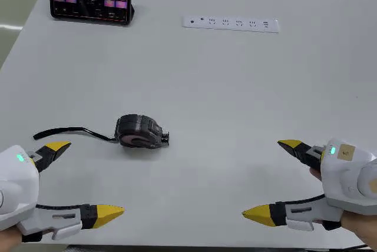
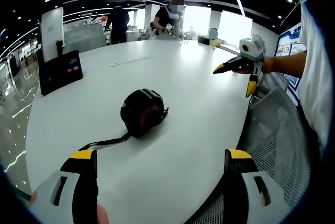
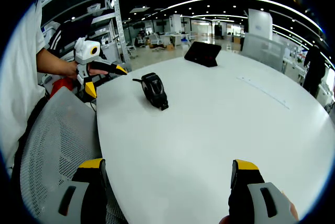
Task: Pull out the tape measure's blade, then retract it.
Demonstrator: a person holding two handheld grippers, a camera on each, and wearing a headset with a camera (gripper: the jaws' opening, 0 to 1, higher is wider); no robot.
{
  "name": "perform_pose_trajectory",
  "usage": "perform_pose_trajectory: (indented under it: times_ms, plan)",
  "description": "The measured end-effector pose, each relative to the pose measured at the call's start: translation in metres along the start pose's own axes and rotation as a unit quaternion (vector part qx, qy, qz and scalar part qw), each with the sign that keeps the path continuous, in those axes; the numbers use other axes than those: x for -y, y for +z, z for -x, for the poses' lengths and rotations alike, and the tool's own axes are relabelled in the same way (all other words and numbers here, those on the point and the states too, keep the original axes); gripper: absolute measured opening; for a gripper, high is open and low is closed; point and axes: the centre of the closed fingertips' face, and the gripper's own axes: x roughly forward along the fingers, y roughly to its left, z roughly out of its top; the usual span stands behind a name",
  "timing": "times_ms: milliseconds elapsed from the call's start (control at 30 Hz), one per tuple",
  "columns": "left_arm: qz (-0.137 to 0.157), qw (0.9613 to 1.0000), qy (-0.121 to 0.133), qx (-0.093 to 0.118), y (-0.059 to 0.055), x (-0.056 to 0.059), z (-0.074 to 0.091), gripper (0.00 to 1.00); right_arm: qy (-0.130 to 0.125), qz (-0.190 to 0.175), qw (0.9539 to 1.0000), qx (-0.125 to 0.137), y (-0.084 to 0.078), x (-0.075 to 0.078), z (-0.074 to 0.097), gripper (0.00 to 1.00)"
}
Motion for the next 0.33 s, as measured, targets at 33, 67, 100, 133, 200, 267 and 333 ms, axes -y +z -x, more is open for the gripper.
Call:
perform_pose_trajectory:
  times_ms: [33, 67, 100, 133, 200, 267, 333]
  plan:
    - [0.000, 1.0000, -0.001, 0.000, 0.0002, 0.0000, 0.0000, 0.99, 0.000, 0.000, 1.0000, 0.000, -0.0002, 0.0002, 0.0002, 0.99]
    - [0.002, 1.0000, 0.000, 0.001, 0.0005, -0.0002, 0.0000, 0.99, -0.001, 0.000, 1.0000, 0.000, -0.0002, 0.0004, 0.0004, 0.99]
    - [0.001, 1.0000, 0.001, 0.001, 0.0007, -0.0005, -0.0001, 0.99, -0.001, 0.000, 1.0000, 0.000, -0.0002, 0.0004, 0.0005, 0.99]
    - [0.002, 1.0000, -0.002, 0.002, 0.0012, 0.0002, -0.0003, 0.99, -0.001, 0.000, 1.0000, 0.000, -0.0002, 0.0005, 0.0006, 0.99]
    - [0.002, 1.0000, -0.004, 0.001, 0.0014, 0.0008, -0.0005, 0.99, -0.001, 0.000, 1.0000, 0.000, -0.0005, 0.0011, 0.0011, 0.99]
    - [0.000, 1.0000, -0.001, 0.003, 0.0020, 0.0002, -0.0004, 0.99, -0.001, 0.000, 1.0000, 0.000, -0.0007, 0.0018, 0.0014, 0.99]
    - [0.003, 1.0000, -0.003, 0.003, 0.0021, 0.0009, -0.0004, 0.99, -0.002, 0.000, 1.0000, 0.001, -0.0006, 0.0020, 0.0015, 0.99]
